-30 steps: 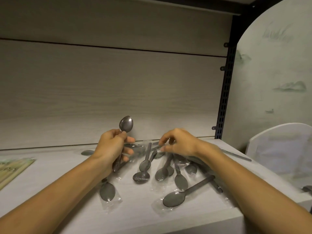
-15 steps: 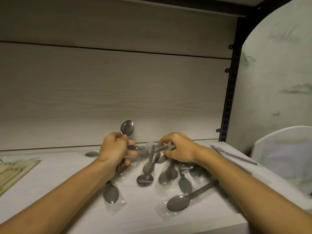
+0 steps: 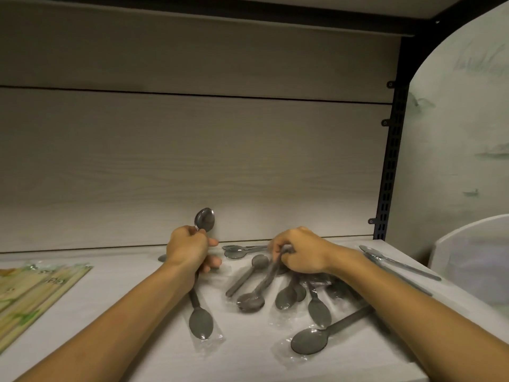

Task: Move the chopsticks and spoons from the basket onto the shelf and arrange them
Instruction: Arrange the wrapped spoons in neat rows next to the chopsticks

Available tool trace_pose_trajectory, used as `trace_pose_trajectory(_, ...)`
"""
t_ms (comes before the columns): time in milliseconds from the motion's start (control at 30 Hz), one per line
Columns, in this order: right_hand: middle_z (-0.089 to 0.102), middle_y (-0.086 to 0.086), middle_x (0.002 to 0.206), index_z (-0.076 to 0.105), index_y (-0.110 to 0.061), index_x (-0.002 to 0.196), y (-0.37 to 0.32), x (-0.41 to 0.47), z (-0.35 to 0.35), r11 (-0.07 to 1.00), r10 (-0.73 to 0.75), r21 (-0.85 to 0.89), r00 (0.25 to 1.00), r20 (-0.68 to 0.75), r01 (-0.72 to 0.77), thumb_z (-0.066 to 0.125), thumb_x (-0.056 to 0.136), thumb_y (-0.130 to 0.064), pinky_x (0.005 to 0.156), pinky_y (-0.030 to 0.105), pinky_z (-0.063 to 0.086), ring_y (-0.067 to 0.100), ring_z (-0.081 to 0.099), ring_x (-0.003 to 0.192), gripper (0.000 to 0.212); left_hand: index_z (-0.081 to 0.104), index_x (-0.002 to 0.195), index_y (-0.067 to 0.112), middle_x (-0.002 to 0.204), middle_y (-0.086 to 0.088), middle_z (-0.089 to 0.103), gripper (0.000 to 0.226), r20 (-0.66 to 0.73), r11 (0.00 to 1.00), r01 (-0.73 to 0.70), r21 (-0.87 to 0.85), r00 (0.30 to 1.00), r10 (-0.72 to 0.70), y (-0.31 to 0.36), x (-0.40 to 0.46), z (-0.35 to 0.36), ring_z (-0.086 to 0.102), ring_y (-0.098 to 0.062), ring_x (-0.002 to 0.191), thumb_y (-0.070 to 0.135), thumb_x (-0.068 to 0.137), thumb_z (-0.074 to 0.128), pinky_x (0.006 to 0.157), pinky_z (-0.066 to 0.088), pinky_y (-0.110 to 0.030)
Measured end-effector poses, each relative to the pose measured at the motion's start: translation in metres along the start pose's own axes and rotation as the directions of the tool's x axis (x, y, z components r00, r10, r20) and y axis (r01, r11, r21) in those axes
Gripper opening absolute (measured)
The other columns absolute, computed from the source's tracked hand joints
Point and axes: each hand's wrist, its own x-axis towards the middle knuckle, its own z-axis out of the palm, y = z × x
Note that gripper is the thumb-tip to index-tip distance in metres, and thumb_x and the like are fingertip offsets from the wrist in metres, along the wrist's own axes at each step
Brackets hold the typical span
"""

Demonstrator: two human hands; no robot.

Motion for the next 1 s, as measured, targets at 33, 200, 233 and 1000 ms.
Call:
trace_pose_trajectory(33, 0.070, -0.002, 0.096, 0.067, -0.022, 0.076, 0.002, -0.001, -0.001, 1.000, 0.006, 0.029, 1.000, -0.005, -0.006, 0.044, 0.078, 0.004, 0.082, 0.017, 0.044, 0.013, 0.060, 0.095, 0.035, 0.049, 0.091, 0.008, 0.093, -0.009, 0.065, 0.016, -0.005, 1.000, -0.002, -0.002, 1.000, 0.002, 0.000, 0.001, 0.000, 0.054, -0.021, 0.041, 0.011, 0.101, 0.038, 0.029, 0.031, -0.015)
trace_pose_trajectory(200, 0.066, 0.003, 0.109, 0.067, -0.018, 0.094, 0.005, 0.002, -0.002, 0.997, 0.014, 0.077, 0.996, -0.093, -0.007, 0.036, 0.076, 0.011, 0.087, 0.029, 0.048, 0.018, 0.058, 0.103, 0.046, 0.049, 0.116, 0.004, 0.086, -0.006, 0.065, 0.020, 0.015, 0.999, -0.009, -0.048, 1.000, 0.010, -0.001, 0.003, 0.002, 0.058, -0.023, 0.056, 0.012, 0.101, 0.038, 0.030, 0.035, -0.017)
trace_pose_trajectory(233, 0.064, 0.003, 0.116, 0.065, -0.018, 0.104, 0.005, 0.002, -0.002, 0.997, 0.009, 0.076, 0.994, -0.112, 0.000, 0.036, 0.076, 0.011, 0.091, 0.028, 0.046, 0.018, 0.056, 0.110, 0.050, 0.049, 0.118, 0.003, 0.086, -0.007, 0.065, 0.022, 0.031, 0.998, -0.007, -0.058, 0.999, 0.008, -0.001, 0.003, 0.003, 0.058, -0.023, 0.057, 0.013, 0.102, 0.038, 0.031, 0.037, -0.017)
trace_pose_trajectory(1000, 0.065, 0.003, 0.118, 0.066, -0.016, 0.116, -0.001, -0.010, -0.003, 0.999, -0.009, 0.051, 0.988, -0.153, 0.017, 0.041, 0.091, -0.002, 0.086, 0.017, 0.041, 0.011, 0.056, 0.106, 0.038, 0.053, 0.075, 0.003, 0.063, -0.009, 0.046, 0.008, 0.062, 0.985, 0.113, -0.130, 0.992, -0.106, 0.022, 0.007, -0.024, 0.037, -0.017, 0.048, 0.001, 0.082, 0.051, 0.031, 0.021, -0.018)
